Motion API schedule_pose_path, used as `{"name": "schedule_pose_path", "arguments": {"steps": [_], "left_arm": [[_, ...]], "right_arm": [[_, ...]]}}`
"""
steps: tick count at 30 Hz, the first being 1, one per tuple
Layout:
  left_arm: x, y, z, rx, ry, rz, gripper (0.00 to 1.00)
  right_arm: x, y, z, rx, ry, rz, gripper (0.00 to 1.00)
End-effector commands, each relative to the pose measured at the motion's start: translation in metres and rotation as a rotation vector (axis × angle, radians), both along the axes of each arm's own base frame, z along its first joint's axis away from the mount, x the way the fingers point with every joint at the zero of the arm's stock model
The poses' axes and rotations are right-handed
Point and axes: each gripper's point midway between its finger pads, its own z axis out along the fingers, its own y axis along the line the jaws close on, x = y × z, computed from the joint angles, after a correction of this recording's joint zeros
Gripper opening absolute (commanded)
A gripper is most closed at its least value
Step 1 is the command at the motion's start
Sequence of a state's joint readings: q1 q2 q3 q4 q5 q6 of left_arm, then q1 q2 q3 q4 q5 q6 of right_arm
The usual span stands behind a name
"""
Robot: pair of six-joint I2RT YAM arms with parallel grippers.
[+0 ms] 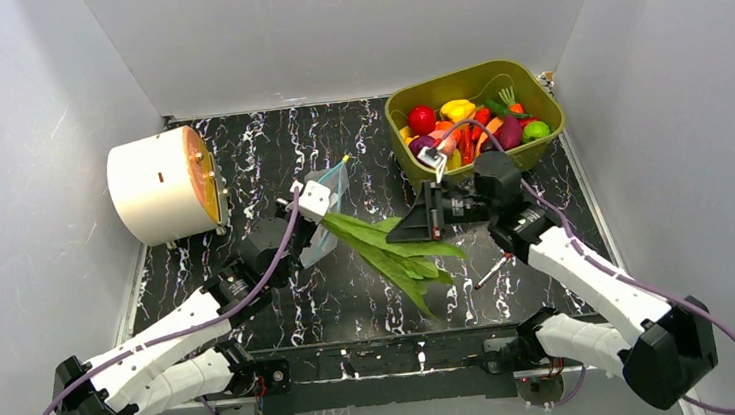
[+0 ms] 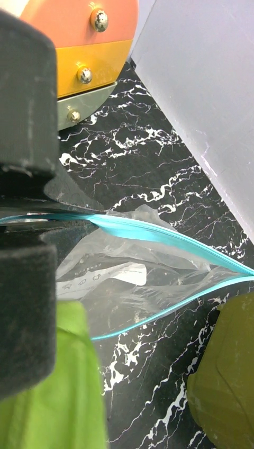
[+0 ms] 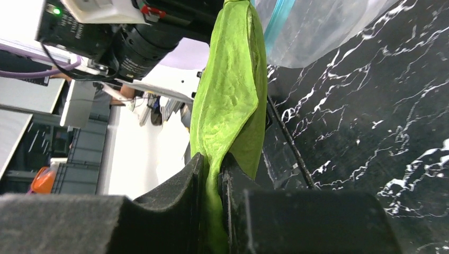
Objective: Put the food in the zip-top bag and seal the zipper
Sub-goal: Place the fake vegetable in the zipper food storage bag.
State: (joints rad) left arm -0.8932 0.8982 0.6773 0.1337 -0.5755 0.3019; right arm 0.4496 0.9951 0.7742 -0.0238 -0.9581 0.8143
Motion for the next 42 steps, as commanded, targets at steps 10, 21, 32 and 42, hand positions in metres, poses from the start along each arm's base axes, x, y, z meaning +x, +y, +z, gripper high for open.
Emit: {"name": "schedule_pose_path", "arguments": {"steps": [10,21,32,42], "left_arm": [[-0.018,-0.01,0.011,-0.158,0.014,-0.088,0.0],[-0.044,-0.038,0.002,-0.303,0.161,-0.236,0.0],[-0.055,-0.049,0.0,-0.385,0.208,-0.295,0.0],[-0.072,-0.062,0.0,-0.4,0.237,-0.414,0.0]], "right_arm": [[0.047,0.022,-0.011,-0.077,0.096,-0.226,0.0],[0.05,0.037,0.0,-0.06,0.021,-0.213,0.0],[0.055,0.065,0.001,-0.075,-0.063,-0.249,0.0],[0.065,0.082,-0.008,-0.087,-0.05,-0.288,0.0]]}}
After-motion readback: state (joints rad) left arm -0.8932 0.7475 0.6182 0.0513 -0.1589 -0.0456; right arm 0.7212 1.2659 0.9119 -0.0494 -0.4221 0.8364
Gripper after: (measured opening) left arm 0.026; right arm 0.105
